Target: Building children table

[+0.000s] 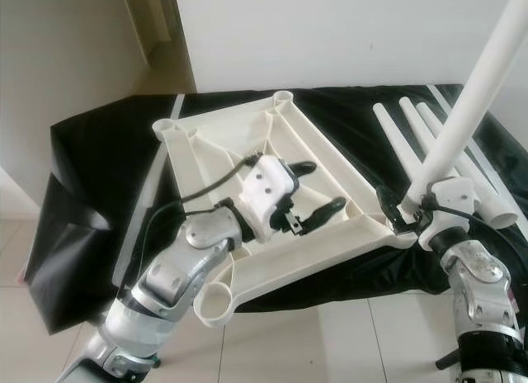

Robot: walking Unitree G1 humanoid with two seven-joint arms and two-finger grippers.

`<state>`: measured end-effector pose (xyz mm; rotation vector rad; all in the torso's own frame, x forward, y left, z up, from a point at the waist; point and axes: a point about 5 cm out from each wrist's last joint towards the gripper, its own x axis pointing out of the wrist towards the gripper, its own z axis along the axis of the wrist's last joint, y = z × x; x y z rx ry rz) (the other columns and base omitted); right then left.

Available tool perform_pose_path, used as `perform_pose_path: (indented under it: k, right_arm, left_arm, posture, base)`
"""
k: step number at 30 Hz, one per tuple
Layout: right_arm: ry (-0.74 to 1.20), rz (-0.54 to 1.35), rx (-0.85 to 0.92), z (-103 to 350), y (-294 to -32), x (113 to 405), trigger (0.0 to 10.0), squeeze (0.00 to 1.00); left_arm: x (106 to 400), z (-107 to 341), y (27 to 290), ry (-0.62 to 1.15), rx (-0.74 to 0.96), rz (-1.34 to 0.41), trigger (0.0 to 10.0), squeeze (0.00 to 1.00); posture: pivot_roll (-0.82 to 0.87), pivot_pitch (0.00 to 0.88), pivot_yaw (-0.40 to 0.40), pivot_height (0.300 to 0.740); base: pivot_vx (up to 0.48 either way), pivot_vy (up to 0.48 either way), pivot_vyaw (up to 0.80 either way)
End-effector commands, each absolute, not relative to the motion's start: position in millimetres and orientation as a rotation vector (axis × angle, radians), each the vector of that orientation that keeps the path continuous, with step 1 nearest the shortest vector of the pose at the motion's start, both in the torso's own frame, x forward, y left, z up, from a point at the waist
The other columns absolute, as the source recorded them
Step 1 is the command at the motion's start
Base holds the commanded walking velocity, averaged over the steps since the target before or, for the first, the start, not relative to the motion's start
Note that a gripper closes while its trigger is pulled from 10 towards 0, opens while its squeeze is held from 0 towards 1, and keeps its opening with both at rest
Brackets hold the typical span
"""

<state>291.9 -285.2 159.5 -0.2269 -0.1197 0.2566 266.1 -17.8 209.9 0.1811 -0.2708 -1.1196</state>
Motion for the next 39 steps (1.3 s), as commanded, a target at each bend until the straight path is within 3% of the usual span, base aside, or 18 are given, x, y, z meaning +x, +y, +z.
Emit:
perform_pose_path:
  k: [1,7,15,16,17,18,19,20,36,37,38,39]
  right_arm:
    - [-0.094,0.313,-0.233,156.2,-281.5,293.9,10.0,0.00]
    - [-0.072,0.354,-0.233,155.8,-280.5,300.7,10.0,0.00]
    - [-0.066,0.360,-0.234,155.0,-280.7,300.9,10.0,0.00]
    - [-0.050,0.365,-0.233,153.2,-284.4,299.0,4.2,0.00]
    - [-0.050,0.365,-0.233,153.2,-284.4,299.0,4.2,0.00]
    - [-0.037,0.365,-0.235,151.9,-287.8,297.2,2.2,0.00]
    - [-0.037,0.365,-0.235,151.9,-287.8,297.2,2.2,0.00]
    - [-0.023,0.363,-0.229,150.4,-293.4,294.0,0.0,0.00]
    - [0.023,0.299,-0.107,138.9,-305.7,289.2,0.0,0.00]
    - [0.028,0.295,-0.108,138.1,-305.2,289.9,8.7,0.00]
    - [0.028,0.295,-0.108,138.1,-305.2,289.9,8.7,0.00]
    - [0.040,0.284,-0.095,136.8,-303.9,291.6,10.0,0.00]
  left_arm:
    - [254.2,203.3,-22.7,-0.233,0.207,-1.293,10.0,0.00]
    - [259.0,177.0,-20.5,-0.071,0.287,-1.289,10.0,0.00]
    - [259.6,173.1,-19.7,-0.052,0.307,-1.286,10.0,0.00]
    - [261.6,170.8,-18.3,-0.032,0.323,-1.269,10.0,0.00]
    - [261.6,170.8,-18.3,-0.032,0.323,-1.269,10.0,0.00]
    - [262.9,170.0,-17.4,-0.021,0.332,-1.256,10.0,0.00]
    - [262.9,170.0,-17.4,-0.021,0.332,-1.256,10.0,0.00]
    - [264.0,170.4,-16.3,-0.017,0.341,-1.238,10.0,0.00]
    - [262.9,176.3,-13.1,-0.028,0.331,-1.227,10.0,0.00]
    - [262.8,176.4,-13.2,-0.027,0.332,-1.229,10.0,0.00]
    - [262.8,176.4,-13.2,-0.027,0.332,-1.229,10.0,0.00]
    - [262.7,176.8,-13.5,-0.028,0.331,-1.230,10.0,0.00]
  posture:
    - [-0.12,0.000,0.061,0.740]
    - [-0.11,0.000,0.057,0.740]
    - [-0.11,0.000,0.055,0.740]
    - [-0.11,0.013,0.055,0.740]
    - [-0.11,0.013,0.055,0.740]
    - [-0.11,0.015,0.055,0.740]
    - [-0.11,0.015,0.055,0.740]
    - [-0.11,0.018,0.055,0.740]
    - [-0.11,0.026,0.055,0.740]
    - [-0.11,0.025,0.054,0.740]
    - [-0.11,0.025,0.054,0.740]
    - [-0.11,0.025,0.052,0.740]
  base:
    - [0.000,0.000,0.00]
    - [0.000,0.000,0.00]
    - [0.000,0.000,0.00]
    - [0.000,0.000,0.00]
    - [0.000,0.000,0.00]
    - [0.000,0.000,0.00]
    - [0.000,0.000,0.00]
    - [0.000,0.000,0.00]
    - [0.000,0.000,0.00]
    - [0.000,0.000,0.00]
    - [0.000,0.000,0.00]
    - [0.000,0.000,0.00]
